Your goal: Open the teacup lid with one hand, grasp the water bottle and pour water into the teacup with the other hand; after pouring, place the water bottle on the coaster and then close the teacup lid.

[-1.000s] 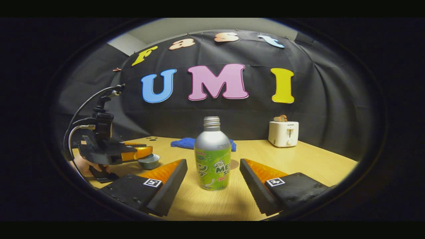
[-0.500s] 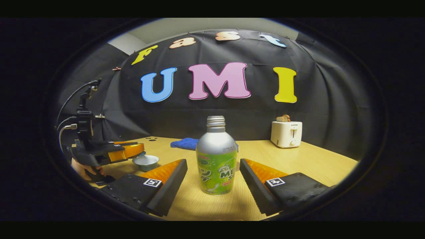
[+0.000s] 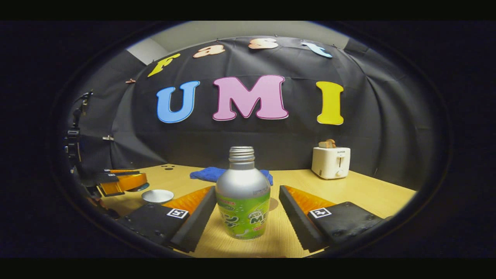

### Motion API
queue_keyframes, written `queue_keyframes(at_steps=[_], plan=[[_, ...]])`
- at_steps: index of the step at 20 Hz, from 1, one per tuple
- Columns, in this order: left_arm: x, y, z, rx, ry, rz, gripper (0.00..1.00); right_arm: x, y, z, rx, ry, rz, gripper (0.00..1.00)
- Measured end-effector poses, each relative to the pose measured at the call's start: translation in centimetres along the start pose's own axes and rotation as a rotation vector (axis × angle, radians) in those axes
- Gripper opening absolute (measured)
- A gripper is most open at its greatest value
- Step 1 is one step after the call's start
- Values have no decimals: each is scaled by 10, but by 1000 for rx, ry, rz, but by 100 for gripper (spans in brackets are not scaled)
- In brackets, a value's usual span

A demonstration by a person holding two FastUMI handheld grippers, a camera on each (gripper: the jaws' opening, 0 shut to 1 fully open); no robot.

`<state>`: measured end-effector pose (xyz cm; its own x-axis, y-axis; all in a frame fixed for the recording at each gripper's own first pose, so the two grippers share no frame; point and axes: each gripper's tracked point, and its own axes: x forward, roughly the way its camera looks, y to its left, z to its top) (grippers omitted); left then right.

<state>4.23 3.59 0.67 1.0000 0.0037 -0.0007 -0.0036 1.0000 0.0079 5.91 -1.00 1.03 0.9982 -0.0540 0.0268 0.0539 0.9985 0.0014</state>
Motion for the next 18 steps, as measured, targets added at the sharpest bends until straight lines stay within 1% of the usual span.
queue_keyframes(at_steps=[1,3,6,8,9,12,14,16,17,18], plan=[[-4,5,1,-8,0,6,30,3,1,-3,-3,11,4,98],[-9,16,-1,-19,2,25,30,9,2,-4,-19,16,6,98],[-12,34,-12,-2,23,57,30,17,4,-13,-14,36,8,98],[-15,38,-12,-17,27,61,30,21,3,-20,-9,60,5,98],[-14,40,-10,-24,20,61,30,23,3,-17,1,55,3,98],[-10,50,-15,-5,29,73,30,26,0,-15,-11,42,-9,98],[-11,49,-12,-26,17,66,30,25,2,-20,-19,46,-3,98],[-12,52,-13,-6,10,67,30,26,2,-17,-26,48,-8,98],[-12,51,-11,-8,6,59,30,27,3,-19,-18,54,-6,95],[-12,50,-9,-9,6,59,30,27,3,-20,-9,58,-7,86]])
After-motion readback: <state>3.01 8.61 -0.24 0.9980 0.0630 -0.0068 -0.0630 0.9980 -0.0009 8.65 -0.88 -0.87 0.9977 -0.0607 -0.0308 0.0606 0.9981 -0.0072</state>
